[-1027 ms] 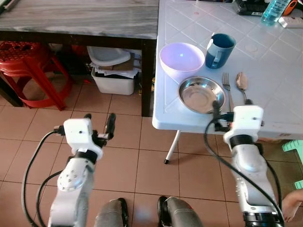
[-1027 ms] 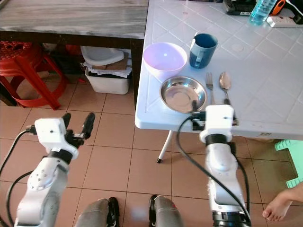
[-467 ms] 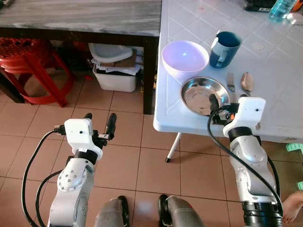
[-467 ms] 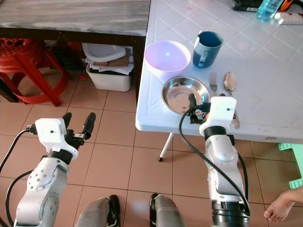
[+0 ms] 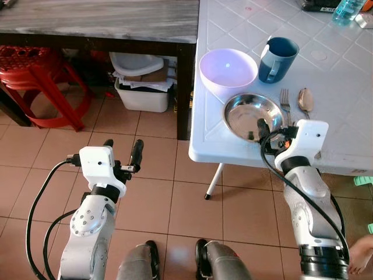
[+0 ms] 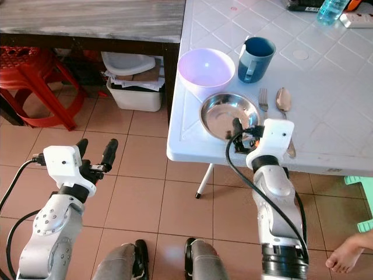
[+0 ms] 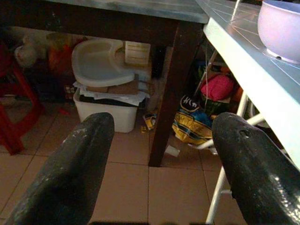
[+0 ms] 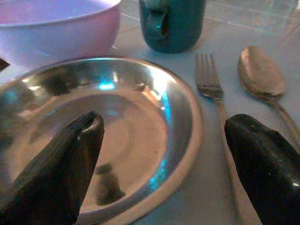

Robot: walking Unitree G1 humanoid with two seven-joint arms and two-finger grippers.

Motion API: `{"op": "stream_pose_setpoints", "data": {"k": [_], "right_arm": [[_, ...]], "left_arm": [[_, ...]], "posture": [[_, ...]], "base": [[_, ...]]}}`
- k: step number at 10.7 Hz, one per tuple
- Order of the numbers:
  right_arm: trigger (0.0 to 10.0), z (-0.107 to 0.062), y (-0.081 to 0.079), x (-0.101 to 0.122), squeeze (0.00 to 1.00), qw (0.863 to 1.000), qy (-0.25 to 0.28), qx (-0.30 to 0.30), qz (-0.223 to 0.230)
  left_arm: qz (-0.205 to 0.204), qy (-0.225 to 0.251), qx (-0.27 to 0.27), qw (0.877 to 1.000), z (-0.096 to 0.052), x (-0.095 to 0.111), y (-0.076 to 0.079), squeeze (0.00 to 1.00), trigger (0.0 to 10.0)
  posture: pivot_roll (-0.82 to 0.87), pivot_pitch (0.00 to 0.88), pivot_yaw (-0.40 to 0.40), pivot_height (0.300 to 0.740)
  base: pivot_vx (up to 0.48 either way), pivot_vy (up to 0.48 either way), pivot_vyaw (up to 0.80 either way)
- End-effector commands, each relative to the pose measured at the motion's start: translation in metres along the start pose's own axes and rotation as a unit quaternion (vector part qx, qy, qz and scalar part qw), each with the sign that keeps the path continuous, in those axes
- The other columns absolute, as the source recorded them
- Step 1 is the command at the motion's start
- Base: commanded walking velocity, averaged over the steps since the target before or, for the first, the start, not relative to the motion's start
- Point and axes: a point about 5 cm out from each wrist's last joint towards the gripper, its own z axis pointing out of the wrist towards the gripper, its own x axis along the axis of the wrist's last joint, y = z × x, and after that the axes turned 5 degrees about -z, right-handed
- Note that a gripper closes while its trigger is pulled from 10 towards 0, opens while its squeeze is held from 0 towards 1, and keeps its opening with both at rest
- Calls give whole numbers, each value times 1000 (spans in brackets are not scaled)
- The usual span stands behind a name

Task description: Setting the table

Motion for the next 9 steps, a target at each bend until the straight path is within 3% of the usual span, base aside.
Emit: {"op": "stream_pose_setpoints", "data": {"k": [1,7,8,9], "right_arm": [[10000,0,2,-6,0,1000,-18,1,13],[10000,-2,-11,-3,0,990,-42,23,130],[9490,-2,-10,-5,0,986,-53,21,159],[0,-3,-8,-8,0,982,-64,11,176]], "left_arm": [[8,2,-4,1000,-3,3,0,0,10000],[8,5,-5,1000,0,4,0,0,10000],[8,6,-5,1000,0,4,1,0,10000],[8,7,-5,1000,1,4,0,0,10000]], "posture": [[-6,240,-10,740],[-9,241,-11,740],[-10,242,-10,740],[-8,242,-11,740]], "base": [[0,0,0],[0,0,0],[0,0,0],[0,0,0]]}}
